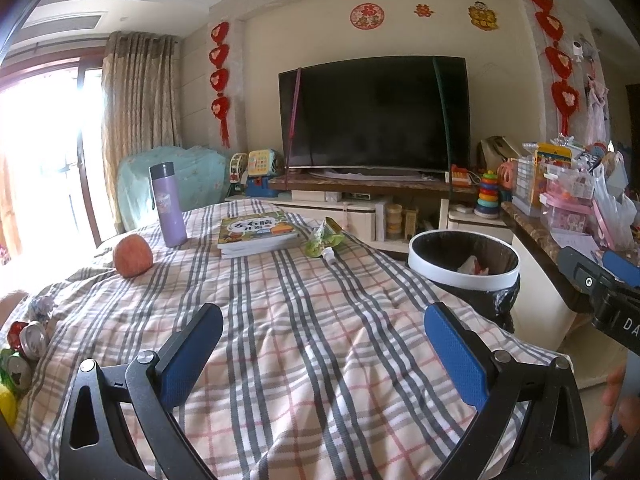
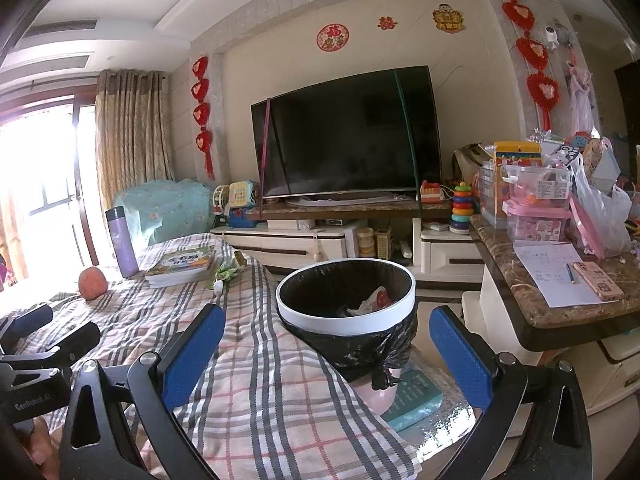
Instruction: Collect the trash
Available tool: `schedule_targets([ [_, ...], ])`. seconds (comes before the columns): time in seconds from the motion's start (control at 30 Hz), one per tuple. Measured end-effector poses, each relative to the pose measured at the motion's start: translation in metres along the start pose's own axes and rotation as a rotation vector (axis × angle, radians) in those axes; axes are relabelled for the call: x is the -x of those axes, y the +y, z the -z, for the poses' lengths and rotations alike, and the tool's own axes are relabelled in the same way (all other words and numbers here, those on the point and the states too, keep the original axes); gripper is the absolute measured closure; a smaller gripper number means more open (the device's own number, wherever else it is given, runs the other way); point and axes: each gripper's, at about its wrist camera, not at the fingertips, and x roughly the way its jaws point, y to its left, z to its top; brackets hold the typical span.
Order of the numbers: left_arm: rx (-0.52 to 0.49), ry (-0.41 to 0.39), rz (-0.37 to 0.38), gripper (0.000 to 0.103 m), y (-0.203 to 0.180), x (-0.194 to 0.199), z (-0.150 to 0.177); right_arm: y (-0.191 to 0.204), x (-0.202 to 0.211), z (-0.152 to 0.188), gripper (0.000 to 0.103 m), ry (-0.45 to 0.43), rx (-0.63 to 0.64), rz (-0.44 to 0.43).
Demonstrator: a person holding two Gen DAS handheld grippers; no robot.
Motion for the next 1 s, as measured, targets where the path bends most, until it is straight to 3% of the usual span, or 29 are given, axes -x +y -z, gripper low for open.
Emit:
schedule_targets([
  [1.0,0.002,0.004,0.002,0.001,0.0002,-0.0012,0.0014,0.0021,-0.0009,0.0004,0.0,-0.001,0.0,-0.002],
])
